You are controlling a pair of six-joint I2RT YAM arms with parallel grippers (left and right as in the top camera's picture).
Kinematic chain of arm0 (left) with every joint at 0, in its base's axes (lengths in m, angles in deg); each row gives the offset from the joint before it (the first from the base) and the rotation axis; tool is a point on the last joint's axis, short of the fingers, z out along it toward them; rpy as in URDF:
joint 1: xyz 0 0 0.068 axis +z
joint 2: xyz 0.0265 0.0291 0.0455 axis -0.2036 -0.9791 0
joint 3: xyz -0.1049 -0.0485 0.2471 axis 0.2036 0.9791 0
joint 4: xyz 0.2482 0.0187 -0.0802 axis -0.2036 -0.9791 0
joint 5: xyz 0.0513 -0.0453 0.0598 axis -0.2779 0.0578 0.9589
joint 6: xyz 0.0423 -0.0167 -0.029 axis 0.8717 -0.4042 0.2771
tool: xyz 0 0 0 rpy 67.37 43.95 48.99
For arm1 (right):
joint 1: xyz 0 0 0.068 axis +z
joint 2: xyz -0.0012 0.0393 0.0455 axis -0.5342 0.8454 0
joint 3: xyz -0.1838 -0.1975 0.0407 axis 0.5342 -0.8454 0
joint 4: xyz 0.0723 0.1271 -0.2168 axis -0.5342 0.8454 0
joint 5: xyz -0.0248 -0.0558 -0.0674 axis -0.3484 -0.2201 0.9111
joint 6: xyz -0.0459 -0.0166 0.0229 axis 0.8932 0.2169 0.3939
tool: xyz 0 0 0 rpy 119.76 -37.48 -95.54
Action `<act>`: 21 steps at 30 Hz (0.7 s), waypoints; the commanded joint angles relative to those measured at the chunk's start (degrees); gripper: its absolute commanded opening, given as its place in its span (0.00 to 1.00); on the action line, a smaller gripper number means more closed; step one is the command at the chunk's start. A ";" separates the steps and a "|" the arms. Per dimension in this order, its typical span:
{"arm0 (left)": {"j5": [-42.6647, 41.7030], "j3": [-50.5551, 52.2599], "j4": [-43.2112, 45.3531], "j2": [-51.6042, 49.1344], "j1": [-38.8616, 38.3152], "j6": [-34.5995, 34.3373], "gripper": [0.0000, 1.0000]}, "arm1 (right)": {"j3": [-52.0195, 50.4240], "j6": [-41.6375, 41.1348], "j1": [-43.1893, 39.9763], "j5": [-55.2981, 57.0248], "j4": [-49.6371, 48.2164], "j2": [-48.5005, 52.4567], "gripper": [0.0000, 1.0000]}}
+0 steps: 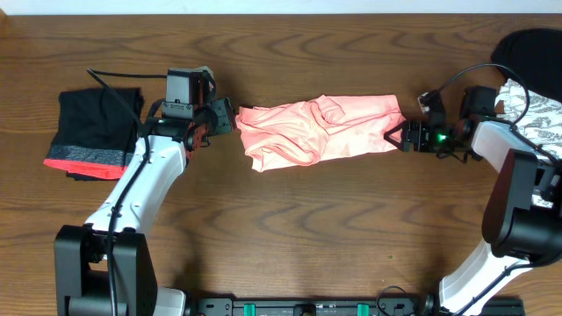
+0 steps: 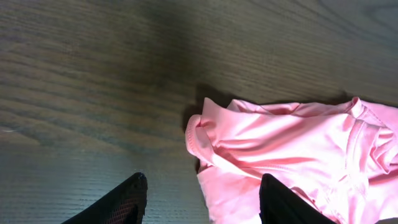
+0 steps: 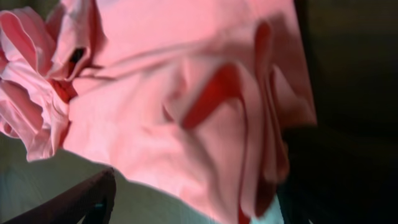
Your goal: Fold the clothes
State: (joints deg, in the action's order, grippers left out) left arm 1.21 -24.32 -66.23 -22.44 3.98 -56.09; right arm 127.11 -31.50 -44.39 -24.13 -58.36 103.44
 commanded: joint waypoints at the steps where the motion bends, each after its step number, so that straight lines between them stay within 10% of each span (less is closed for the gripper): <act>1: 0.44 0.37 -0.33 -0.31 0.09 0.96 0.58 | -0.83 -1.90 1.53 2.67 -1.44 3.87 0.80; 11: 0.44 0.42 -0.68 -0.31 0.09 0.96 0.58 | -0.83 -4.31 1.99 7.04 -6.99 4.09 0.79; 21: 0.44 0.42 -0.72 -0.31 0.09 0.96 0.58 | -0.83 -4.33 2.10 7.32 -8.15 4.11 0.50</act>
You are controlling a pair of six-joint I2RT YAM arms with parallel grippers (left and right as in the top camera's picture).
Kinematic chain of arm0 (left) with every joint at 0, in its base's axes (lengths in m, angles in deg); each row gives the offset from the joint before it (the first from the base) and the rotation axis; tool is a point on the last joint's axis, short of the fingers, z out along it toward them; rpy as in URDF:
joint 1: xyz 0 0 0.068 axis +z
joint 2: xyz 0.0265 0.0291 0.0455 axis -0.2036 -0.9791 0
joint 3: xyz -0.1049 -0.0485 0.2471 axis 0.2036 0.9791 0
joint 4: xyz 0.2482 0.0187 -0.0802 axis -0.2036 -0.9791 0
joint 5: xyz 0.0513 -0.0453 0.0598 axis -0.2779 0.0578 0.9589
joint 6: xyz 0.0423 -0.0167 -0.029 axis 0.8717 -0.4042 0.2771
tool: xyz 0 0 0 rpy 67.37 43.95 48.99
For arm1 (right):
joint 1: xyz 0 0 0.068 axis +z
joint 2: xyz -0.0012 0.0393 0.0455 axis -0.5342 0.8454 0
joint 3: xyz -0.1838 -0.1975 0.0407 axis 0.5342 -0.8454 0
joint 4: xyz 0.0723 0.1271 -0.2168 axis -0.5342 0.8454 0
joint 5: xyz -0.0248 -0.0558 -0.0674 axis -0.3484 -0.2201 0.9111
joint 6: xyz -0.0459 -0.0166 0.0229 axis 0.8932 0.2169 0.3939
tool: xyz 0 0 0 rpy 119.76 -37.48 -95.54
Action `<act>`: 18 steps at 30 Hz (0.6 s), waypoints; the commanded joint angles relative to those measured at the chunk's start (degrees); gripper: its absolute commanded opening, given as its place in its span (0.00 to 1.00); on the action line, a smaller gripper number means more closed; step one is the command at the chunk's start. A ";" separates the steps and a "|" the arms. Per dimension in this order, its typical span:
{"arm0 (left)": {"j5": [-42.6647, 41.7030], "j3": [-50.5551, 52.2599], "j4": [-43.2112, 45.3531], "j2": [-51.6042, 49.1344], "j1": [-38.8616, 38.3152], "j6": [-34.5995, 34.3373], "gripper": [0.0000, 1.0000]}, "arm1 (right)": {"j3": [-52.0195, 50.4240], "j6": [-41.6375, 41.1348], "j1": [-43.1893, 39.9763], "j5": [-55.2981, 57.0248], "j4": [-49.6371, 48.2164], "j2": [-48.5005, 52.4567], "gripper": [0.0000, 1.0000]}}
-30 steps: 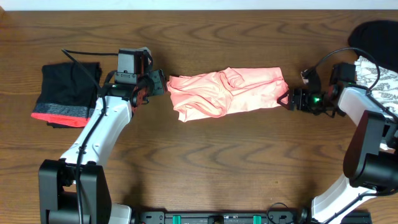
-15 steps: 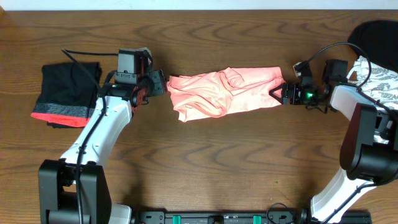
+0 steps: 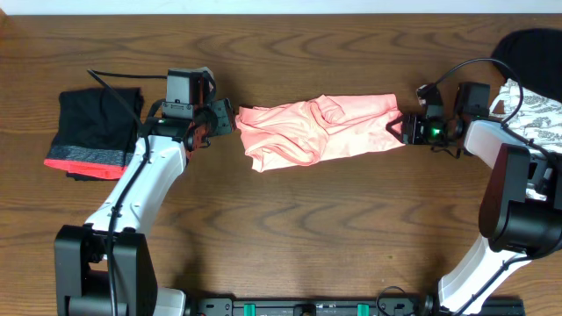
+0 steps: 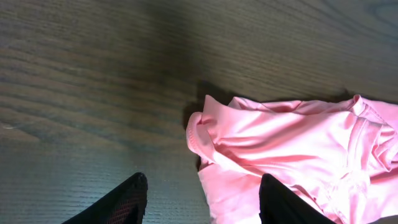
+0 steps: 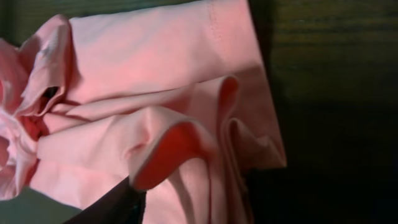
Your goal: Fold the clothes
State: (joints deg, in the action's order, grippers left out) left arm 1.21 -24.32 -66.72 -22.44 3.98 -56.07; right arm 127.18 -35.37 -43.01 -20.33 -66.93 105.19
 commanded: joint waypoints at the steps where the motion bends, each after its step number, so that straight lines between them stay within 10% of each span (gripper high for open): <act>1: 0.44 0.42 -0.24 -0.31 0.09 0.94 0.58 | -0.90 -0.44 0.85 3.52 0.28 2.36 0.50; 11: 0.44 0.42 -0.28 -0.31 0.09 0.94 0.58 | -0.90 -2.25 4.68 3.54 -3.41 5.11 0.64; 18: 0.44 0.42 -0.31 -0.31 0.09 0.94 0.58 | -0.90 -6.45 4.85 3.28 -6.75 9.38 0.53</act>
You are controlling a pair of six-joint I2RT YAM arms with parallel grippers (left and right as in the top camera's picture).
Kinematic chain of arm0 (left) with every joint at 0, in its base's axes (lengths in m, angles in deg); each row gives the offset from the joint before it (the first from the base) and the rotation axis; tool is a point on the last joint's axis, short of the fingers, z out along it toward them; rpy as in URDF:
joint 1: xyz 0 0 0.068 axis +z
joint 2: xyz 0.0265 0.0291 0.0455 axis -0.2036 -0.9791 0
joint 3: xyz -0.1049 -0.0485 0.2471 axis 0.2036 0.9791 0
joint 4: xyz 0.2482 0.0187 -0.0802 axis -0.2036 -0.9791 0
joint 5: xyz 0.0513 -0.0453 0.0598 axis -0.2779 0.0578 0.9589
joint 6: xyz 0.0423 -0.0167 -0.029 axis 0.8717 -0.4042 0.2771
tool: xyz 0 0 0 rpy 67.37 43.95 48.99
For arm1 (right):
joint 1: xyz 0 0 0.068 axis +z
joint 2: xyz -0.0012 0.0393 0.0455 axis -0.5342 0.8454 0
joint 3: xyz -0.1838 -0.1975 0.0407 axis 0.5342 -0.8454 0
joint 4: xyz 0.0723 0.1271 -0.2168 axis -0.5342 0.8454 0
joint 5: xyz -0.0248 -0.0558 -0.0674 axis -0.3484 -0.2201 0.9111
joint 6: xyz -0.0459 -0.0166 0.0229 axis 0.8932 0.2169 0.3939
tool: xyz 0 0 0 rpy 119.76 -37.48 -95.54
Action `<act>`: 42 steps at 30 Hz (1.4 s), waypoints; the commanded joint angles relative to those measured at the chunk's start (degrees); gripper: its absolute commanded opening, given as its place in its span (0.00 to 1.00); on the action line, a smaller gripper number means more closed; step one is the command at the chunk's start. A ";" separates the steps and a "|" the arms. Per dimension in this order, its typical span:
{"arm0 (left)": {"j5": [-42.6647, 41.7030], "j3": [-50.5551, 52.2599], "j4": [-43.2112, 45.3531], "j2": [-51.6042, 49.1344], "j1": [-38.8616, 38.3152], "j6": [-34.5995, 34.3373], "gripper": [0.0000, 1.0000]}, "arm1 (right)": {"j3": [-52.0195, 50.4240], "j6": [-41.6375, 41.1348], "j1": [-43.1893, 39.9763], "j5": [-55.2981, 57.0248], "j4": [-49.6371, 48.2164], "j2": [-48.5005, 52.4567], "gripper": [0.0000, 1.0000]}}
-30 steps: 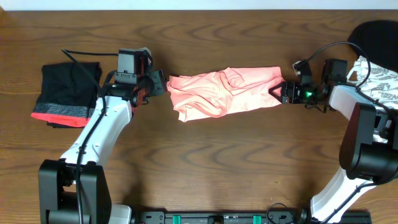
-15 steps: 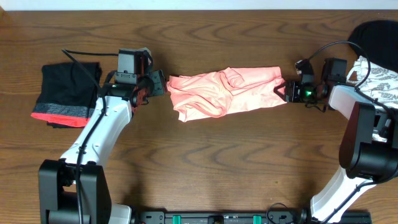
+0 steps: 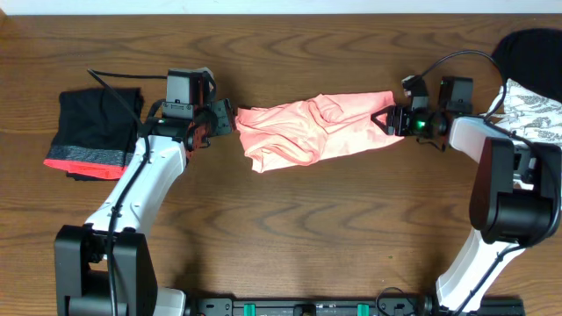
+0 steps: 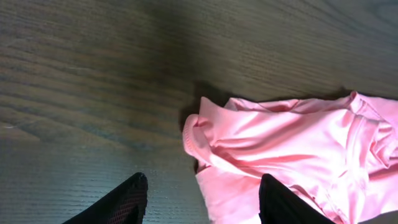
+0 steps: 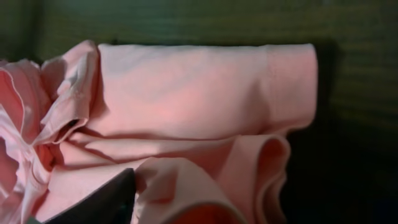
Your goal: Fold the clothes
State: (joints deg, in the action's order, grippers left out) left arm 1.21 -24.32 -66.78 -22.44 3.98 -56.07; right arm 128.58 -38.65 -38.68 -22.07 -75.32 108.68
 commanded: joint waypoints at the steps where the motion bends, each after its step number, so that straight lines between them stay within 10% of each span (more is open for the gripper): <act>1: 0.44 0.42 -0.22 -0.31 0.09 0.94 0.58 | -2.29 -3.17 0.52 5.05 1.66 6.12 0.47; 8: 0.44 0.42 -0.26 -0.31 0.09 0.94 0.58 | -2.23 -5.79 -0.42 5.27 1.01 6.05 0.01; 28: 0.44 0.42 -1.44 -0.31 0.09 0.94 0.58 | -1.53 -2.19 -11.96 18.93 15.74 -19.10 0.01; 42: 0.42 0.42 -2.97 -0.31 0.09 0.94 0.58 | 4.09 2.69 6.78 26.27 25.40 -27.87 0.01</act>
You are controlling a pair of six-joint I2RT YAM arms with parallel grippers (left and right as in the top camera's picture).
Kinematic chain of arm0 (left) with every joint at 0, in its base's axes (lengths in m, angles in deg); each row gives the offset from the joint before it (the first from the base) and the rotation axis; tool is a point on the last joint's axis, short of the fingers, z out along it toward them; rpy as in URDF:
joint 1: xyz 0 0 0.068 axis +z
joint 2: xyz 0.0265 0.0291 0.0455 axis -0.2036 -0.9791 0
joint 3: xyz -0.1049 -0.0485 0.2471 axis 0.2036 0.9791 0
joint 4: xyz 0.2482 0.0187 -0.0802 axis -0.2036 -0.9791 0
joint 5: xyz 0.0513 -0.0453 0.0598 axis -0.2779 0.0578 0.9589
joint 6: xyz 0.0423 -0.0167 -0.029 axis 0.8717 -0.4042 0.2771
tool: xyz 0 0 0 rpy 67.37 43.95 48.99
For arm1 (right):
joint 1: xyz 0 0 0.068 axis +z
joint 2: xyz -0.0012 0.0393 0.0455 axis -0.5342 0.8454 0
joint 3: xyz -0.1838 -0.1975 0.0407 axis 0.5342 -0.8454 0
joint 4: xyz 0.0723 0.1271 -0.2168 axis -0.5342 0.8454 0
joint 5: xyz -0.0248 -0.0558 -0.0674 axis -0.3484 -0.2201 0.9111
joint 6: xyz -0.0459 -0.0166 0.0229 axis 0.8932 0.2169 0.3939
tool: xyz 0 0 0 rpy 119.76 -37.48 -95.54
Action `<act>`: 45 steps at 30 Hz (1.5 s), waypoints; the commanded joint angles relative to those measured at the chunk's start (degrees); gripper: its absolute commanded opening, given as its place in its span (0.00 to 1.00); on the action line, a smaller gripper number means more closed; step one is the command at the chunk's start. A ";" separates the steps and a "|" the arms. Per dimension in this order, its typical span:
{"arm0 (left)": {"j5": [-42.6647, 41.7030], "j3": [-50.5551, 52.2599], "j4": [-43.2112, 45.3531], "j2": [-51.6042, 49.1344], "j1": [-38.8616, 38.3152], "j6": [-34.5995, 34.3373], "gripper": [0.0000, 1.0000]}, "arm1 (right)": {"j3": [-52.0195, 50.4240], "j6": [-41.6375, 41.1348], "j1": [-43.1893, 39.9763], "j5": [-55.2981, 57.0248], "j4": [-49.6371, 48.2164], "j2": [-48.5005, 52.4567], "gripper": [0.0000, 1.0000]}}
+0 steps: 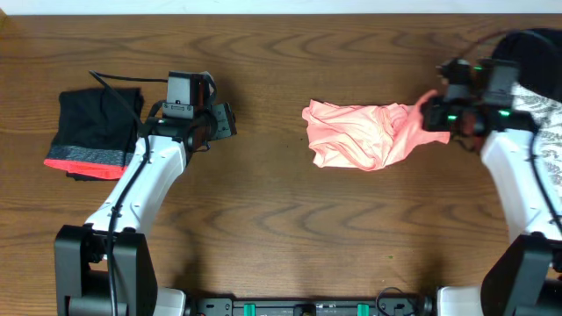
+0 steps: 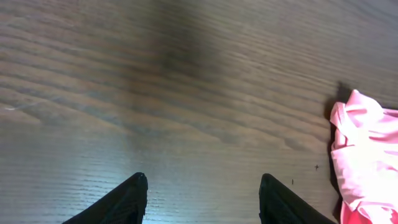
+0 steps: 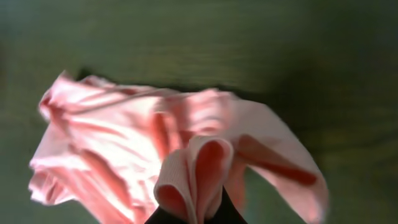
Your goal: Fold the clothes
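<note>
A crumpled pink garment (image 1: 360,134) lies on the wooden table right of centre, its right end lifted. My right gripper (image 1: 429,112) is shut on that end, and in the right wrist view a bunched pink fold (image 3: 199,174) sits pinched between the dark jaws. My left gripper (image 1: 226,122) stands open over bare wood, well to the left of the garment. Between its fingertips (image 2: 134,199) there is nothing, and only the garment's left edge (image 2: 367,155) shows at the right border of the left wrist view.
A folded black garment with a red band (image 1: 95,132) lies at the far left of the table (image 1: 281,228). At the far right edge sit a black cloth (image 1: 531,48) and a patterned white cloth (image 1: 544,114).
My right gripper has shut on the garment's right end and moved right and up with it. The garment has shifted right, away from my left gripper, and bunched shorter. The left arm has stayed put.
The pink garment lay stretched between both grippers, its left edge just in front of my open left gripper. My right gripper stood by its lower right corner, then further back along the right edge. Now it holds that end, and the garment sits right of centre.
</note>
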State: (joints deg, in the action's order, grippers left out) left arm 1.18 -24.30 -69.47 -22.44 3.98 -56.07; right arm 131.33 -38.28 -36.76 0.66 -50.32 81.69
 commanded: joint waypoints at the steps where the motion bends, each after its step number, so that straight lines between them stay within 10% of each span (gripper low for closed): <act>1: 0.46 0.39 -0.28 -0.31 0.09 0.94 0.58 | 1.42 2.29 6.86 5.18 0.22 -0.87 0.01; 45: 0.42 0.46 -2.86 -0.31 -0.07 0.94 0.58 | 1.51 8.11 32.92 2.43 -14.12 13.05 0.01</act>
State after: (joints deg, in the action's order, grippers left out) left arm 1.21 -24.30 -71.85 -22.44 3.98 -56.07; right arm 131.73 -31.42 -6.27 5.20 -63.96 91.92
